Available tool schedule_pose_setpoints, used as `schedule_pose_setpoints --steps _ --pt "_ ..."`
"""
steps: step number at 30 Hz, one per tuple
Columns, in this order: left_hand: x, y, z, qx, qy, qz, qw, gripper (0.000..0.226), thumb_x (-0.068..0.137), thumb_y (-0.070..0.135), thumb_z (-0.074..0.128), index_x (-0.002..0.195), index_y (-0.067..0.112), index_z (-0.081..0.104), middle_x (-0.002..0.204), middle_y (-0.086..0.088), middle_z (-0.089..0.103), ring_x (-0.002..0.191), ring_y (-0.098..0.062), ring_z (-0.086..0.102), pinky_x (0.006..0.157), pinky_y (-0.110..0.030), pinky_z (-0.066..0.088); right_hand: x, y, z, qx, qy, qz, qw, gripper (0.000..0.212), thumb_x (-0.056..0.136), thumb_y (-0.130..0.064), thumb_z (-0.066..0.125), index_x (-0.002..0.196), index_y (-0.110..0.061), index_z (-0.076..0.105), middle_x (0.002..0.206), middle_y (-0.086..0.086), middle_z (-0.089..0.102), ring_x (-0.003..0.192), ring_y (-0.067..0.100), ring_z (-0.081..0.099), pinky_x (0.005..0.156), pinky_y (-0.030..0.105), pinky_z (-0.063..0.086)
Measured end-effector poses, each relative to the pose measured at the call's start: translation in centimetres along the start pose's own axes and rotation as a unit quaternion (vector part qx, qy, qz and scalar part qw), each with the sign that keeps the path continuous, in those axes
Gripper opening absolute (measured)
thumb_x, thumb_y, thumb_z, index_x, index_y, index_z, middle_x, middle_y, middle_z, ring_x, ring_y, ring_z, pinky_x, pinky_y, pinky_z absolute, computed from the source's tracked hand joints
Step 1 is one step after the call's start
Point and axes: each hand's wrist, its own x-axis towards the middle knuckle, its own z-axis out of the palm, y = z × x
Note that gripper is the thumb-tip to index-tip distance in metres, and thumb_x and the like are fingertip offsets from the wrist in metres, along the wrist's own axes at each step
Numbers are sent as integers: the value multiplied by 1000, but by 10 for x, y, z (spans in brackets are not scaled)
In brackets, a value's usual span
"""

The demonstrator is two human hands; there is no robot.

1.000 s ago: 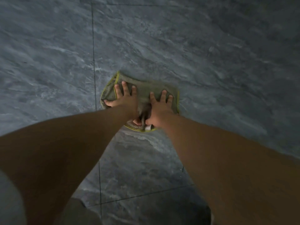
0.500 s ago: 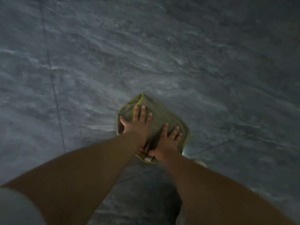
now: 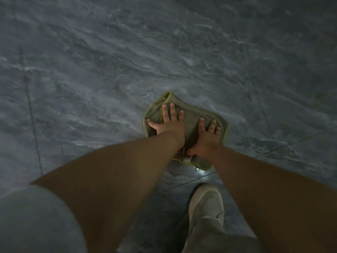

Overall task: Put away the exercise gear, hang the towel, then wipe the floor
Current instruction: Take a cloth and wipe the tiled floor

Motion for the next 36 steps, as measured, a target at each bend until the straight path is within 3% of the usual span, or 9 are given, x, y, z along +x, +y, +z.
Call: schedule_pose_setpoints --steps 6,14,28,36 --pt "35 -46 -46 -30 23 -76 996 138 69 47 87 154 32 -21 156 -6 -40 145 -34 -33 100 -85 11 39 -59 -62 -39 6 -78 996 145 62 -48 88 152 -29 -24 156 17 -35 145 45 -22 119 59 15" --pt "62 -155 -114 -77 47 -166 982 143 62 58 87 154 37 -20 158 -2 -37 148 -31 -27 102 -82 17 89 -190 -118 -112 8 -187 976 150 58 -51 90 152 -29 -24 154 17 -38 143 47 -26 113 68 18" --pt "134 -224 -209 -92 52 -213 971 157 52 63 90 152 30 -27 157 -9 -38 146 -39 -28 102 -83 19 168 -312 -194 -189 23 -228 955 153 57 -48 92 152 -24 -26 152 22 -40 141 49 -29 111 71 18" --pt "175 -258 -256 -77 65 -220 970 164 45 65 91 152 23 -27 158 -18 -33 145 -49 -24 115 -68 17 205 -372 -229 -231 49 -239 942 164 43 -58 93 151 -23 -26 156 21 -32 142 48 -27 107 76 17"
